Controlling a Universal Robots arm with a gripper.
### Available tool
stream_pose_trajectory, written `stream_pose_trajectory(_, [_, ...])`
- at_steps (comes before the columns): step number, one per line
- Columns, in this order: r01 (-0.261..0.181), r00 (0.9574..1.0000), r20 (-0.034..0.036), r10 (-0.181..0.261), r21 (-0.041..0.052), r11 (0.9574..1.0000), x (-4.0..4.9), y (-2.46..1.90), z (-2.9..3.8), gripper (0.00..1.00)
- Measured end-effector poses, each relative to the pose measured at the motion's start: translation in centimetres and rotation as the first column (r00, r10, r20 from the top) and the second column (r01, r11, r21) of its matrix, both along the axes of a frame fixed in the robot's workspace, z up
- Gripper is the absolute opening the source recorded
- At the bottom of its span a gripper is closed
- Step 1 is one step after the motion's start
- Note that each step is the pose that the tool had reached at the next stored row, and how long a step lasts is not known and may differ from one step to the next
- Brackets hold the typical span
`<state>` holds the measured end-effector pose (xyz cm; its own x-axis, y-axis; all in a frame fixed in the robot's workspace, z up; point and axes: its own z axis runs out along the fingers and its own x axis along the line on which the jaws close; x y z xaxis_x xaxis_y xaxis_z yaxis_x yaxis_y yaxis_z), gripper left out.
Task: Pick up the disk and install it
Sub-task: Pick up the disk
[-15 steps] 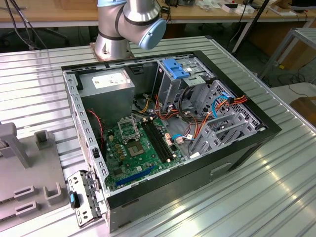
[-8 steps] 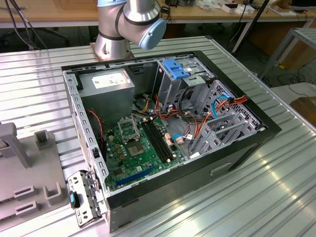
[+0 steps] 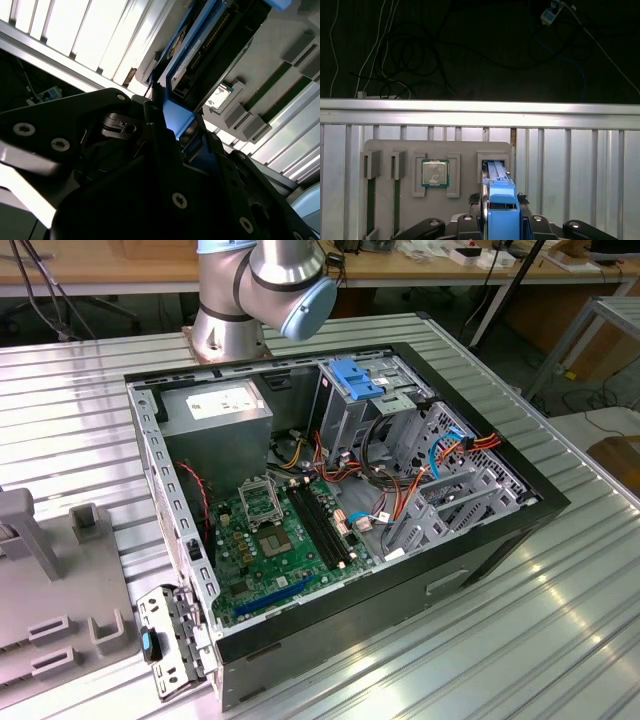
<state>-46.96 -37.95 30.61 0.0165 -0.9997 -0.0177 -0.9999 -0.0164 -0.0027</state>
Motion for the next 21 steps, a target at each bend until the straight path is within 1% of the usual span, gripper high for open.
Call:
stream_pose_trajectory(10, [0.001, 1.0, 0.0003, -0.001, 0.0, 1.0, 0.0, 0.0, 0.01, 0.37])
stream_pose_trajectory(13, [0.001, 1.0, 0.0004, -0.001, -0.0002, 1.0, 0.0, 0.0, 0.16, 0.37])
stream_pose_trajectory(17, [0.001, 1.0, 0.0022, -0.001, -0.0003, 1.0, 0.0, 0.0, 0.32, 0.37])
stream_pose_trajectory(21, [0.001, 1.0, 0.0024, -0.001, -0.0004, 1.0, 0.0, 0.0, 0.33, 0.37])
